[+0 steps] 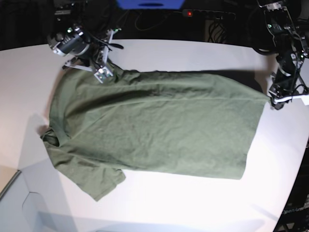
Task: Layout the t-shirt on the table in an organized manner, then fold the t-shirt properly
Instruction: 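Grasp the shirt edge with the right gripper and pull it outward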
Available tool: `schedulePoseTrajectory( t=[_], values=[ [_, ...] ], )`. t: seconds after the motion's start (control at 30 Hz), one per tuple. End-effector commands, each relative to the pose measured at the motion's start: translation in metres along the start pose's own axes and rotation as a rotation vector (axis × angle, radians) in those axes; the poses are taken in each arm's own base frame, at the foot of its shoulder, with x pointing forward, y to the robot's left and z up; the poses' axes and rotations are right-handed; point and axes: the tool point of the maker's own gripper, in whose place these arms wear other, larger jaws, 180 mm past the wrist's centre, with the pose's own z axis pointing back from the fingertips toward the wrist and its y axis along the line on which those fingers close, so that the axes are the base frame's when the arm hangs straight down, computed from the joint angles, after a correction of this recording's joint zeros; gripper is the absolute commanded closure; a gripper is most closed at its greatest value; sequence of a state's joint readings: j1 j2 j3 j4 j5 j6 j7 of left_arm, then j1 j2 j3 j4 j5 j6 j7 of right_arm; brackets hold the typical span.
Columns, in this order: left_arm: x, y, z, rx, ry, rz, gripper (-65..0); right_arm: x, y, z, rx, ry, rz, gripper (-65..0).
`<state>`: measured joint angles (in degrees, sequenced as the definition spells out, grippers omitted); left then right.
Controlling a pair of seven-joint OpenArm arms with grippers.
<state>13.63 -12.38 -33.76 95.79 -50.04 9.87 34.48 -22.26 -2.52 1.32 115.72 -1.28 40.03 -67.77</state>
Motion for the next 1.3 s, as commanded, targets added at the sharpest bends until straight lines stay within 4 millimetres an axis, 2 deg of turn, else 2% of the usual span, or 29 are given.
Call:
schedulePoseTrajectory(
  t=[0.0, 0.07, 0.17, 0.33, 0.43, 0.57, 0.67, 0.8, 0.93, 1.1, 1.27],
  values=[
    [0.014, -0.008, 0.002, -0.023, -0.037, -0.004, -0.1, 0.006, 0.012, 0.002, 0.028, -0.027, 0.018, 0.0],
    [0.014, -0.008, 0.002, -0.023, -0.037, -0.004, -0.1, 0.006, 0.019, 0.002, 0.046, -0.029, 0.032, 0.0],
    [0.014, -0.008, 0.002, -0.023, -0.037, -0.004, -0.1, 0.006, 0.019, 0.002, 0.045, -0.028, 0.031, 0.0],
    [0.015, -0.008, 0.002, -0.024, -0.039, -0.007, -0.1, -0.007, -0.004, 0.004, -0.01, -0.006, -0.033, -0.9],
    [0.015, -0.008, 0.002, -0.024, -0.038, -0.006, -0.1, -0.013, -0.011, 0.006, -0.027, 0.006, -0.05, -12.0],
    [0.015, -0.008, 0.002, -0.024, -0.038, -0.006, -0.1, -0.016, -0.009, 0.006, -0.025, 0.014, -0.051, -28.5],
    [0.015, -0.008, 0.002, -0.024, -0.038, -0.006, -0.1, -0.023, -0.005, 0.006, -0.015, 0.024, -0.055, -35.7],
    [0.016, -0.008, 0.002, -0.025, -0.039, -0.006, -0.1, -0.032, -0.006, 0.007, -0.021, 0.042, -0.072, -35.8],
    [0.016, -0.009, 0.002, -0.025, -0.04, -0.008, -0.1, -0.053, -0.037, 0.015, -0.103, 0.077, -0.156, -35.8],
    [0.02, -0.013, 0.001, -0.035, -0.049, -0.006, -0.1, -0.074, -0.06, 0.024, -0.169, 0.106, -0.226, -35.8],
    [0.022, -0.015, 0.0, -0.04, -0.054, -0.004, -0.1, -0.069, -0.064, 0.024, -0.181, 0.053, -0.233, -35.8]
  ],
)
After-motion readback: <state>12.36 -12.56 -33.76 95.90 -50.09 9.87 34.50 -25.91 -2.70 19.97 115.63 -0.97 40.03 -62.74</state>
